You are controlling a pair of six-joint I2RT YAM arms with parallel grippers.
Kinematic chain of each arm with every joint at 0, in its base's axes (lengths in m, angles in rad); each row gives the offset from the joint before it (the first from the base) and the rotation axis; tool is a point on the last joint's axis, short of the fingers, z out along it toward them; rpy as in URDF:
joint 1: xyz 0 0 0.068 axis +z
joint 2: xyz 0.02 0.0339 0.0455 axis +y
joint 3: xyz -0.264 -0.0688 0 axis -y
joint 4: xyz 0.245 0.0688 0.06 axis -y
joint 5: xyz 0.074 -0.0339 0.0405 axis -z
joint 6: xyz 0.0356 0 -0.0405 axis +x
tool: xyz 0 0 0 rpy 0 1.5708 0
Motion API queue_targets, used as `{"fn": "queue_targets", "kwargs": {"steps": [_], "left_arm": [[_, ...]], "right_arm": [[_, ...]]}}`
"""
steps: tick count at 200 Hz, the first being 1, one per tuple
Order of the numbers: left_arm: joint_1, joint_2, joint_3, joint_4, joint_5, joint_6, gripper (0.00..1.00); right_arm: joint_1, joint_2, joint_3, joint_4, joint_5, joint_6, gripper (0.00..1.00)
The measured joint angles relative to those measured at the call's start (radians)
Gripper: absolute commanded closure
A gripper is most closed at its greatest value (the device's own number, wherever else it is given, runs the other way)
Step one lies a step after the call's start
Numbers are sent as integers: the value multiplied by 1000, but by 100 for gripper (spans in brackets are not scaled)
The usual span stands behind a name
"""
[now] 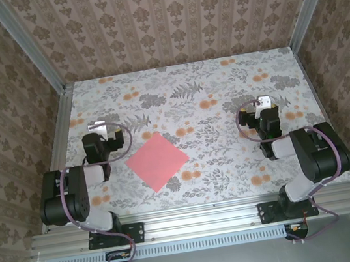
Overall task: Fold a paper plane with a square sheet of paper (pick it up from the middle)
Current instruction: Move the square sheet of paper to the center of the table.
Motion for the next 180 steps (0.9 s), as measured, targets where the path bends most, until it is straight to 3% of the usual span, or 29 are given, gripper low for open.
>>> {"fn": "queue_targets", "kwargs": {"steps": [180], "left_arm": [[12,0,2,0,16,0,0]], "right_arm": [[0,0,0,0,0,0,0]]}}
